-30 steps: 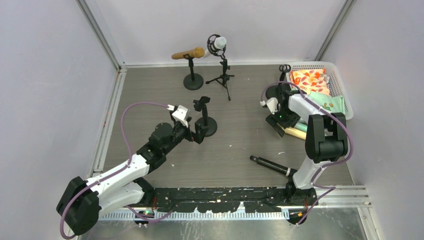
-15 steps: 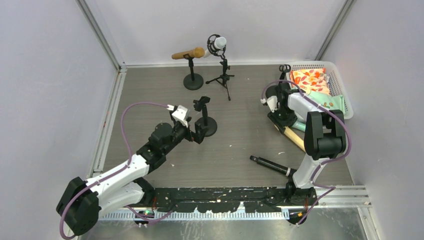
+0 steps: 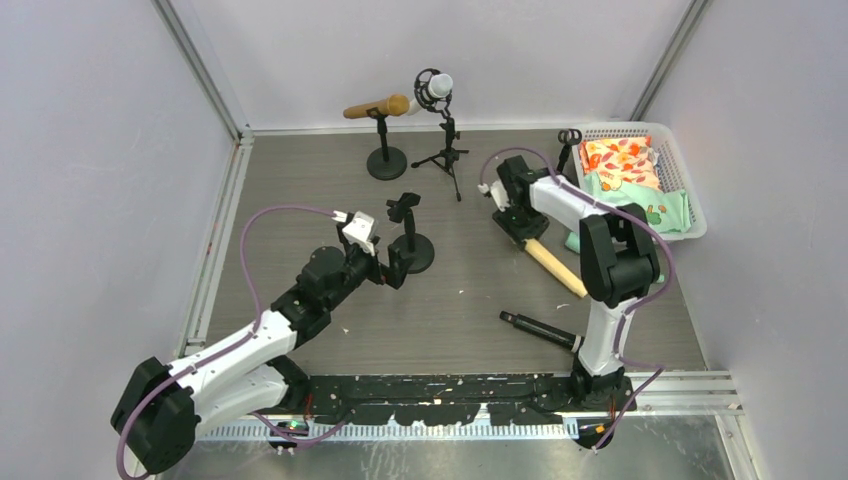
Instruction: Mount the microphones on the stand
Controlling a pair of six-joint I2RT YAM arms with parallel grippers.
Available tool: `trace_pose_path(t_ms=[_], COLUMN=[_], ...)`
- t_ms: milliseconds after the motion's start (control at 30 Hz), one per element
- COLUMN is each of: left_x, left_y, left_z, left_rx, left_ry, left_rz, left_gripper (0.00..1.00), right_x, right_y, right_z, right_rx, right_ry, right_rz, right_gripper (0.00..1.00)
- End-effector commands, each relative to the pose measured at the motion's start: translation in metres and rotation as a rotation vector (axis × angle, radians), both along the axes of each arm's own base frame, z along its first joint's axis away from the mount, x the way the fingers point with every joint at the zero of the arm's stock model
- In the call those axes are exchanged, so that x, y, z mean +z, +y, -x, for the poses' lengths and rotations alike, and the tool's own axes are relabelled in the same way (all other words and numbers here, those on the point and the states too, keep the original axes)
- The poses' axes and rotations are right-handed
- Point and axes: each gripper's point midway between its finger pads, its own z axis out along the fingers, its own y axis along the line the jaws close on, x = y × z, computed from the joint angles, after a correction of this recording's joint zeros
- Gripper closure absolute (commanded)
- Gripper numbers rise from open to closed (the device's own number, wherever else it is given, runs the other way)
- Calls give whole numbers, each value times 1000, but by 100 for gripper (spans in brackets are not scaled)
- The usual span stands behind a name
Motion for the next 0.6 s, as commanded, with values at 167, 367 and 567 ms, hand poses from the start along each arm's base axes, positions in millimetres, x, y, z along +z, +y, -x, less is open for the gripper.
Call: trace_pose_path(t_ms=[167, 367, 567], left_x=[15, 14, 14], left_y=[25, 24, 26], left_z=[-17, -19, -19], left_rx=[188, 195, 205], left_ry=[2, 5, 8], left_rz=[28, 30, 29], left_gripper=[0, 0, 0], right_x=[-18, -29, -30], right_y=[56, 44, 26], right_z=[-6, 12, 19], right_rx=[40, 84, 72], right_ry=[26, 82, 82], right_rz=[-101, -81, -91], right_gripper=[38, 33, 34])
